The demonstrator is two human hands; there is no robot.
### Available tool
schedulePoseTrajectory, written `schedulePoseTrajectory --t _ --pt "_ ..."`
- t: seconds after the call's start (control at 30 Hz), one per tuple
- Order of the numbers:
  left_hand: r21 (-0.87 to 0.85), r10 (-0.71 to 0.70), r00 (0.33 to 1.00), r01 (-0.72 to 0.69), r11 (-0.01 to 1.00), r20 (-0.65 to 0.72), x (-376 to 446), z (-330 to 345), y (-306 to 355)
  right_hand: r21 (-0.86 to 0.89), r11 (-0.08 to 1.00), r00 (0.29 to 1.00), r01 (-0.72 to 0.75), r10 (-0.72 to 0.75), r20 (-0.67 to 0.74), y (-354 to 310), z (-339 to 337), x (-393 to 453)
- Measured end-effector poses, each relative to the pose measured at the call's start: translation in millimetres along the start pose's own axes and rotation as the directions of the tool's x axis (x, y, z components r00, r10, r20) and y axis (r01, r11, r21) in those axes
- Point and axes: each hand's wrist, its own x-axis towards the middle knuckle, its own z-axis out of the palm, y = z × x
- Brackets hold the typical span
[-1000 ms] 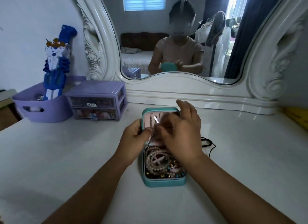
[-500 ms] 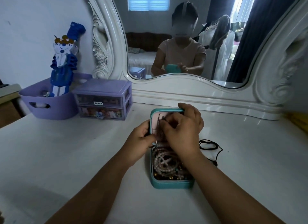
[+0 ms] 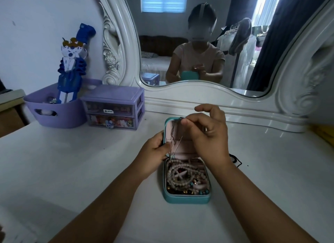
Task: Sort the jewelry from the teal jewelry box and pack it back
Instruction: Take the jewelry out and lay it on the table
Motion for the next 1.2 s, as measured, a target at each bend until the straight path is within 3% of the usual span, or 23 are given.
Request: schedulePoseTrajectory --t 0.1,0.2,0.3,0.37,0.43,0.53,0.6,0.73,0.97,1.13,1.2 --pt "-0.023 -0.018 1.0 0.018 1.0 0.001 -0.4 1.1 0.6 0.143 0.99 1.0 0.017 -0.019 0.013 -14.3 -9.5 7.5" --pt "-0.084 0.028 0.999 -0.03 0.996 -0.024 -3.8 2.4 2.2 0.452 0.87 0.979 -0.195 0.146 0.141 -33.9 -21.9 16.2" --pt "-0.089 0.167 0.973 -0.183 0.979 -0.158 -7.2 3.3 15.5 0.584 0.757 0.955 -0.294 0.203 0.217 -46.8 -33.7 26.0" --pt "0.083 0.334 0.917 -0.324 0.943 -0.216 -8.1 3.8 25.2 0.591 0.746 0.95 -0.305 0.196 0.242 -52.5 -39.8 31.7" --pt "0.269 0.468 0.865 -0.414 0.87 -0.183 -7.9 7.2 34.1 0.594 0.745 0.949 -0.305 0.184 0.257 -56.7 -45.0 36.0" --pt "0.409 0.508 0.856 -0.431 0.804 -0.099 -3.5 16.2 44.0 0.6 0.75 0.953 -0.278 0.137 0.27 -65.0 -52.4 41.6" --pt "0.442 0.476 0.871 -0.382 0.812 -0.12 1.4 22.1 49.4 0.591 0.767 0.957 -0.249 0.102 0.271 -70.4 -57.2 44.6" --pt "0.332 0.414 0.864 -0.315 0.889 -0.288 10.9 23.5 58.4 0.581 0.778 0.957 -0.24 0.087 0.277 -74.6 -63.1 46.4" --pt "0.268 0.372 0.884 -0.299 0.916 -0.284 11.5 14.7 67.0 0.527 0.795 0.94 -0.302 0.155 0.305 -61.4 -64.4 39.4" --pt "0.017 0.334 0.881 -0.349 0.937 -0.336 3.7 18.6 92.5 0.513 0.798 0.937 -0.315 0.176 0.303 -58.6 -65.7 37.3" --pt "-0.008 0.357 0.879 -0.379 0.926 -0.315 -1.9 22.1 109.1 0.509 0.802 0.939 -0.313 0.18 0.293 -56.4 -68.7 37.2"
